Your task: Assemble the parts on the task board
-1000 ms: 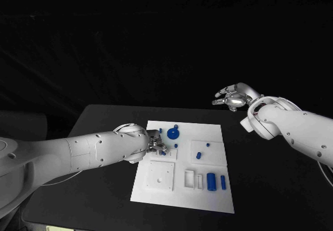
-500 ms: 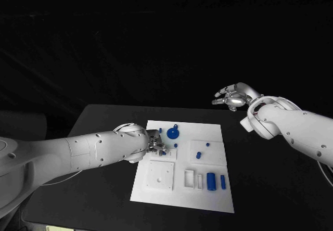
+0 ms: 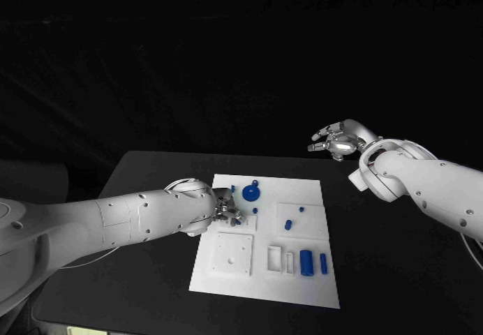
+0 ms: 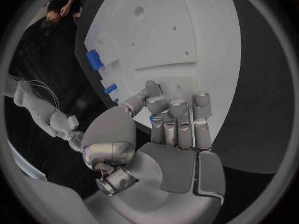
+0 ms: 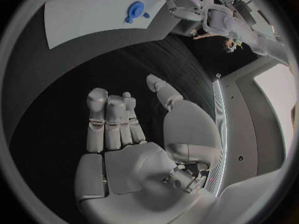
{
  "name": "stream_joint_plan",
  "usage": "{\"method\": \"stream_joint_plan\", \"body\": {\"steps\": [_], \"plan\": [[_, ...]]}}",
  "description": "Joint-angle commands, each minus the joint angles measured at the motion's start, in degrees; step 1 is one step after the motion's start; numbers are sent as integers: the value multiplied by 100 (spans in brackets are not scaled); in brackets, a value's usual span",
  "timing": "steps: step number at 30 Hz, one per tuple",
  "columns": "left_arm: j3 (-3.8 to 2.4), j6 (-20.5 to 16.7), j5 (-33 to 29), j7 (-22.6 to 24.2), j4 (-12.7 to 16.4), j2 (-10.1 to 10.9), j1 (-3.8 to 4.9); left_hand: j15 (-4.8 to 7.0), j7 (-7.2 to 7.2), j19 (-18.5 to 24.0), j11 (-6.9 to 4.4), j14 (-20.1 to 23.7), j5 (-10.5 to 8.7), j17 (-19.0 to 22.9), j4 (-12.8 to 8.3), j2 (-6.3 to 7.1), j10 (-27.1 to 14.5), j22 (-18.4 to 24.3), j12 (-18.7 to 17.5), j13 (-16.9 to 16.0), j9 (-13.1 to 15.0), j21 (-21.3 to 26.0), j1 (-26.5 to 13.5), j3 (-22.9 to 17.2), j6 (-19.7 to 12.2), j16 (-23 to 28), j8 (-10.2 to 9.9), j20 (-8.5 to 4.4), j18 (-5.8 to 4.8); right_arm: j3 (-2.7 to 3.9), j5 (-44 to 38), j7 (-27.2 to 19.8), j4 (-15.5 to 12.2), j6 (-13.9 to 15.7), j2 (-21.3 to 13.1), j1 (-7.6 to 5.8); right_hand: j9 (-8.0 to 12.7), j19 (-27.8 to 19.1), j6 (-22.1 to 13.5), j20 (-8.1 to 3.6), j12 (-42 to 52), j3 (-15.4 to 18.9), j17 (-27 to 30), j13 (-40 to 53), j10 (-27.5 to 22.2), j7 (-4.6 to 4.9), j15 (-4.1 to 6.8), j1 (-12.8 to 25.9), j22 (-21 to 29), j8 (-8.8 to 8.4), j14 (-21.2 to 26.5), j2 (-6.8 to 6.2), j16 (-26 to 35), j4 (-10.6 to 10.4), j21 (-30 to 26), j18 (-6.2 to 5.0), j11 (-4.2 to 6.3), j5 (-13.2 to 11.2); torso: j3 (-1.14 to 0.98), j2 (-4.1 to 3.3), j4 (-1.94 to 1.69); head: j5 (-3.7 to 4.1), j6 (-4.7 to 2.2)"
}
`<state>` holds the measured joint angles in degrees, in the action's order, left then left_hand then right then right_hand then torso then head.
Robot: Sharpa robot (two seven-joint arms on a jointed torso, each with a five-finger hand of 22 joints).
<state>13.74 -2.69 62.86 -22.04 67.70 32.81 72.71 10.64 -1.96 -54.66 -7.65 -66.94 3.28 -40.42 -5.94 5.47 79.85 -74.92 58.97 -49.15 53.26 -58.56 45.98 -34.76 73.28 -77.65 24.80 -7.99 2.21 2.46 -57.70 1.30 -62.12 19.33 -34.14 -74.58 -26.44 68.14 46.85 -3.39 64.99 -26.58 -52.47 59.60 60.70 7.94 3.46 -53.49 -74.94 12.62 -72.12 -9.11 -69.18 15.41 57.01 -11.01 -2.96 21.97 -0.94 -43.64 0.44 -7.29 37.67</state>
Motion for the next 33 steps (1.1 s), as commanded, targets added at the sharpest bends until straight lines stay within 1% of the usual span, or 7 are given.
{"method": "stream_joint_plan", "body": {"steps": [1,6,7,19,20,26,33], "plan": [[-3,50,-45,75,26,-4,-2,-11,-10,25,-4,22,-47,7,30,121,31,-51,17,8,-12,-27,-43,63,-41,-23,42,-745,68,3,-4,-24,-6,-68,0,-1,5,2,-141,-38,25,20,-8,-7,-34,170,-10,23,-29,20,-26,21,4,29,-23,-399,-8,33,3,0,1,3,2],[-6,2,-90,92,68,37,-3,-9,-9,6,-4,30,-52,8,317,470,30,-32,23,17,-27,-25,-165,66,-66,-35,95,-746,76,3,-4,-26,-7,-65,-4,-1,5,3,-141,-38,26,20,-8,-9,-34,170,-10,24,-30,20,-27,22,4,30,-24,-399,-8,34,5,0,1,3,-9],[-7,-12,-102,96,74,45,-3,-9,-12,61,-6,57,-48,1,170,368,11,-47,34,10,-20,-29,-242,453,-104,-50,125,-748,89,3,-4,-25,-6,-66,-3,-1,6,3,-141,-38,27,21,-9,-9,-33,170,-10,24,-30,20,-27,22,4,30,-24,-399,-8,34,5,-2,0,2,-4],[-60,-128,-210,115,200,203,0,17,-27,89,-25,80,-45,8,419,666,-8,-13,28,18,-47,15,-531,688,-133,-50,157,-761,126,3,-2,-38,-1,-53,-11,-1,7,5,-144,-39,30,22,-9,-13,-33,170,-10,26,-31,19,-29,22,4,30,-25,-399,-8,36,7,2,-1,9,-22],[-81,-141,-252,113,226,231,1,19,-28,89,-25,81,-45,8,422,660,-9,-13,28,19,-48,15,-525,687,-135,-50,157,-762,128,3,-1,-40,-1,-52,-15,-1,7,5,-144,-39,30,23,-9,-13,-33,171,-10,27,-31,19,-29,22,4,30,-25,-399,-8,36,7,4,-3,9,-24],[-541,-205,-641,126,263,333,24,14,47,219,38,225,-37,102,254,500,-121,26,-172,136,-139,112,-277,799,-327,126,44,-721,104,3,9,-43,36,-50,-25,-1,7,6,-145,-39,32,24,-10,-15,-33,171,-10,30,-32,18,-29,22,4,29,-25,-399,-8,36,1,7,-8,5,-81],[-614,-97,-1027,146,213,405,305,-270,320,603,288,594,-19,500,-27,302,-480,270,-970,558,-556,611,3,1064,-785,765,-537,-535,-70,3,15,-42,80,-49,-30,-1,8,7,-147,-39,33,26,-10,-18,-34,171,-10,34,-32,17,-30,22,4,29,-26,-399,-9,38,0,4,4,6,-140]]}}
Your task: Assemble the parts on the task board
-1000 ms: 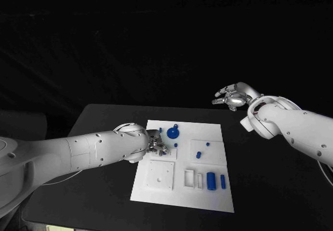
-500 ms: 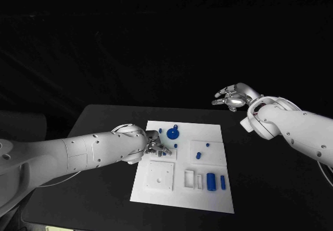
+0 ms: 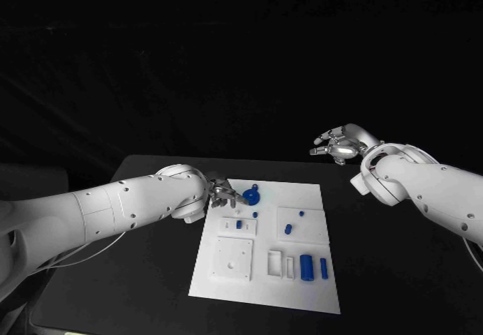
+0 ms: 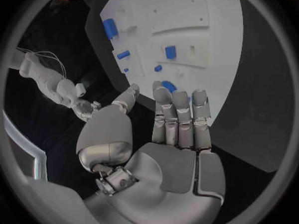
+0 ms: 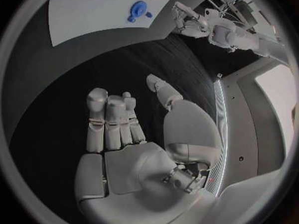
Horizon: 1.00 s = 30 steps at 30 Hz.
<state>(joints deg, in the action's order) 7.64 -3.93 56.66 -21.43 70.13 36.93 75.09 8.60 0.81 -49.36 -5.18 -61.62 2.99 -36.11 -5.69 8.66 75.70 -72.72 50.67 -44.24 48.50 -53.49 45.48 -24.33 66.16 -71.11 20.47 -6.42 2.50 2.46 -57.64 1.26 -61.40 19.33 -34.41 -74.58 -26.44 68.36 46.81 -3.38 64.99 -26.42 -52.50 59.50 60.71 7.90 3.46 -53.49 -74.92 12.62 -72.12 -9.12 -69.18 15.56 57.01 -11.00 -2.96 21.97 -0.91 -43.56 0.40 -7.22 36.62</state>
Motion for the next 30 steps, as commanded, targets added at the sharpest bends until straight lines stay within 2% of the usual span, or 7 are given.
{"method": "stream_joint_plan", "body": {"steps": [1,6,8,13,21,26,30], "plan": [[-3,51,-431,88,-60,-13,95,-81,52,82,48,71,10,86,-58,-19,-75,64,-177,83,-102,130,63,31,-86,137,-130,-680,-105,3,11,-38,13,-50,-1,-1,8,-15,-142,-40,33,11,-6,-8,-34,175,-10,34,-34,17,-30,23,4,13,-26,-400,-9,38,-4,-5,8,0,-45],[-3,143,-434,95,-338,-128,143,-132,96,145,82,149,15,143,-81,-35,-186,104,-313,133,-162,223,105,46,-203,238,-225,-637,-126,3,17,-41,20,-50,4,-1,8,-15,-143,-40,34,11,-6,-9,-34,175,-10,35,-35,17,-30,22,4,13,-27,-400,-9,38,-6,-9,7,6,-96],[-2,164,-421,98,-488,-195,166,-213,163,285,178,325,209,216,-118,-121,-413,150,-504,211,-218,346,169,1,-411,396,-346,-570,-163,3,17,-42,18,-51,5,-1,8,-15,-143,-40,34,11,-7,-9,-34,175,-10,35,-35,17,-30,23,5,13,-27,-400,-9,38,-5,-10,5,13,-114],[-1,215,-326,120,-976,-411,195,-390,317,418,290,458,286,317,-176,-164,-550,224,-766,314,-356,544,214,25,-719,594,-533,-404,-178,3,18,-41,23,-51,7,-1,8,-15,-143,-40,35,11,-7,-10,-34,175,-10,35,-35,17,-30,24,5,13,-27,-400,-9,40,-5,-16,11,13,-154],[-1,463,-289,134,-1687,-748,194,-446,355,443,326,486,367,345,-121,-198,-576,237,-865,343,-415,608,166,35,-807,655,-583,-344,-162,3,18,-44,19,-55,23,-1,9,-14,-143,-40,36,10,-7,-12,-35,175,-10,35,-35,17,-30,24,5,13,-28,-400,-9,43,-6,-23,29,-3,-186],[2,603,-288,173,-2146,-1000,181,-461,362,452,332,493,363,348,-93,-224,-580,236,-888,344,-429,625,132,51,-819,666,-588,-327,-156,3,18,-46,-3,-53,32,-1,9,-14,-144,-40,37,10,-7,-14,-35,175,-10,36,-36,17,-30,26,6,13,-29,-400,-9,46,-8,-54,74,-36,-210],[4,650,-288,230,-2484,-1177,114,-481,376,479,347,523,365,351,-111,-242,-606,230,-920,345,-449,649,142,69,-858,684,-603,-306,-150,3,18,-45,-53,-51,21,-2,9,-13,-145,-41,38,10,-7,-16,-35,176,-11,37,-36,17,-31,26,6,13,-30,-400,-9,48,-15,-82,111,-56,-235]]}}
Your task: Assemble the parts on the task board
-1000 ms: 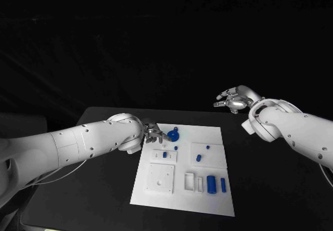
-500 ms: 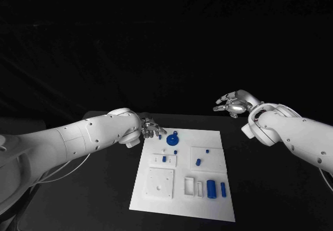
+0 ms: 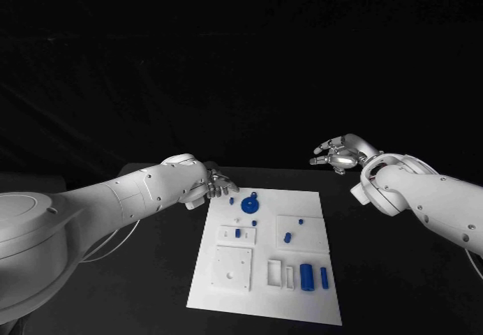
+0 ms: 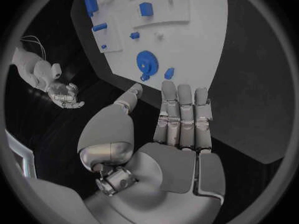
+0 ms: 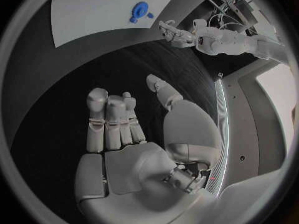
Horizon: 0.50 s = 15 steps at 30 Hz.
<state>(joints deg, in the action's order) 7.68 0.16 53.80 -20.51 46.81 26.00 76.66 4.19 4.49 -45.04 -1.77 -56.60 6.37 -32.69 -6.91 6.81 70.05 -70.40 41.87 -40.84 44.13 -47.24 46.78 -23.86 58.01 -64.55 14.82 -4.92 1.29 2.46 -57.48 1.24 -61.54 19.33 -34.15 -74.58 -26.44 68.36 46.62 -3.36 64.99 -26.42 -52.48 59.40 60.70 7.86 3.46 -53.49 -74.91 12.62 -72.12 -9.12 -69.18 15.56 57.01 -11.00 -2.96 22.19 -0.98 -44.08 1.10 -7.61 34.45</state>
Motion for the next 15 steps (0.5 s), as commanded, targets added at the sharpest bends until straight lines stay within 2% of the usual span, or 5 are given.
{"method": "stream_joint_plan", "body": {"steps": [1,5,10,15], "plan": [[0,231,-2,147,-218,-117,-62,-49,18,57,15,34,29,11,5,-67,-52,-4,-53,5,-24,35,14,29,-71,37,-51,-448,-28,2,1,-42,-46,-48,-10,-1,9,-12,-127,-43,38,10,-9,-6,-35,180,-10,37,-37,17,-31,26,6,13,-30,-400,-9,26,-9,-36,47,-21,-23],[2,196,15,186,-408,-201,-124,-81,56,99,52,83,32,20,-19,-94,-99,-9,-106,10,-62,74,22,49,-169,70,-96,-416,-26,2,1,-40,-67,-43,-19,-1,10,-12,-127,-43,39,11,-9,-8,-35,180,-11,38,-38,16,-31,25,6,13,-30,-400,-9,27,-12,-64,75,-31,-52],[2,170,76,218,-544,-247,-160,-97,72,114,67,101,34,22,-33,-108,-116,-13,-128,11,-79,91,28,58,-212,80,-112,-400,-25,2,1,-37,-89,-39,-42,-2,10,-11,-128,-44,40,11,-9,-10,-36,180,-11,39,-38,16,-31,25,7,12,-31,-400,-9,29,-18,-97,101,-27,-66],[3,155,79,265,-619,-264,-169,-104,80,120,74,108,31,22,-37,-100,-121,-16,-138,11,-87,99,24,67,-236,85,-120,-392,-24,3,1,-39,-95,-36,-45,-3,11,-10,-129,-44,41,11,-10,-11,-36,180,-11,40,-39,16,-32,24,7,13,-31,-400,-10,30,-21,-115,106,-35,-74]]}}
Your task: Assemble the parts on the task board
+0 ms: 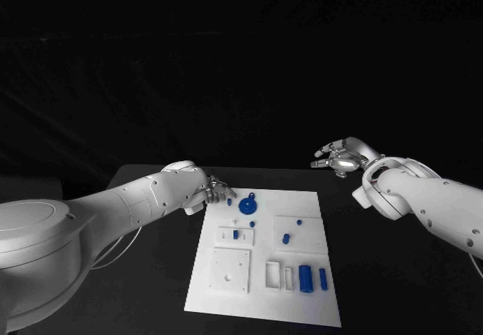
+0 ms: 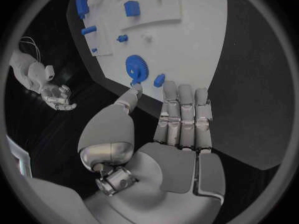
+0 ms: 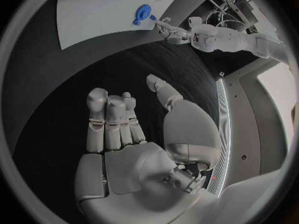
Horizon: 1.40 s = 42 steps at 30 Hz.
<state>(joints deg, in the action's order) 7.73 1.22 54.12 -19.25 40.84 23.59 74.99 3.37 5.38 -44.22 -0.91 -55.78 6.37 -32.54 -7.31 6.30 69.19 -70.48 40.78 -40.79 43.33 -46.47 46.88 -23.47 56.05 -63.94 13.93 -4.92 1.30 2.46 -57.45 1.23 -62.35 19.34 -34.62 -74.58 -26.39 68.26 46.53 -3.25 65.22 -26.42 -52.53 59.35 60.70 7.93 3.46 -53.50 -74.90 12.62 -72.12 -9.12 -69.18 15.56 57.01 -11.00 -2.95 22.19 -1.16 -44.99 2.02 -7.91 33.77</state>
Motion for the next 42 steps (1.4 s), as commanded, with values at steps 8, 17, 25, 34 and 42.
{"method": "stream_joint_plan", "body": {"steps": [8,17,25,34,42], "plan": [[-1,174,47,154,-131,-107,-12,-25,-7,41,-9,29,29,7,1,-55,-36,-10,-34,5,-9,27,16,28,-42,25,-30,-388,-23,4,-2,-40,-21,-37,16,-3,6,1,-120,-54,20,12,-6,-9,-35,173,-11,41,-40,16,-33,24,7,12,-32,-400,-10,31,-1,-12,14,-16,12],[-1,200,47,160,-270,-132,-37,-33,-7,44,-9,32,39,2,-34,-133,-31,-22,-44,-2,-14,35,62,17,-39,23,-15,-377,-17,4,-2,-36,-33,-39,7,-5,6,2,-120,-55,23,11,-6,-12,-35,173,-11,41,-41,16,-34,25,7,12,-33,-400,-10,32,-1,-12,19,-19,23],[-1,274,34,228,-330,-156,-55,-38,-6,45,-7,35,55,0,-67,-180,-30,-31,-51,-7,-19,40,90,18,-44,23,-9,-370,-15,4,-2,-37,-40,-37,9,-10,7,4,-119,-56,25,11,-7,-15,-34,173,-11,40,-42,17,-36,26,7,13,-34,-400,-10,32,3,-14,14,-7,33],[0,314,13,263,-413,-217,-121,-46,-4,50,-5,41,65,-3,-134,-273,-27,-46,-64,-15,-27,51,139,22,-44,26,6,-360,-15,5,-2,-36,-41,-43,16,-11,7,6,-119,-56,27,10,-7,-18,-34,172,-11,39,-43,18,-37,26,7,14,-34,-400,-9,32,2,-14,17,-6,48],[1,349,12,297,-451,-216,-135,-52,-2,51,-3,45,67,-6,-181,-357,-25,-58,-73,-21,-36,60,165,28,-48,27,13,-353,-15,5,-2,-38,-37,-43,16,-11,7,8,-118,-57,30,10,-8,-21,-34,172,-10,39,-44,18,-38,27,7,14,-35,-400,-9,31,2,-18,12,7,60]]}}
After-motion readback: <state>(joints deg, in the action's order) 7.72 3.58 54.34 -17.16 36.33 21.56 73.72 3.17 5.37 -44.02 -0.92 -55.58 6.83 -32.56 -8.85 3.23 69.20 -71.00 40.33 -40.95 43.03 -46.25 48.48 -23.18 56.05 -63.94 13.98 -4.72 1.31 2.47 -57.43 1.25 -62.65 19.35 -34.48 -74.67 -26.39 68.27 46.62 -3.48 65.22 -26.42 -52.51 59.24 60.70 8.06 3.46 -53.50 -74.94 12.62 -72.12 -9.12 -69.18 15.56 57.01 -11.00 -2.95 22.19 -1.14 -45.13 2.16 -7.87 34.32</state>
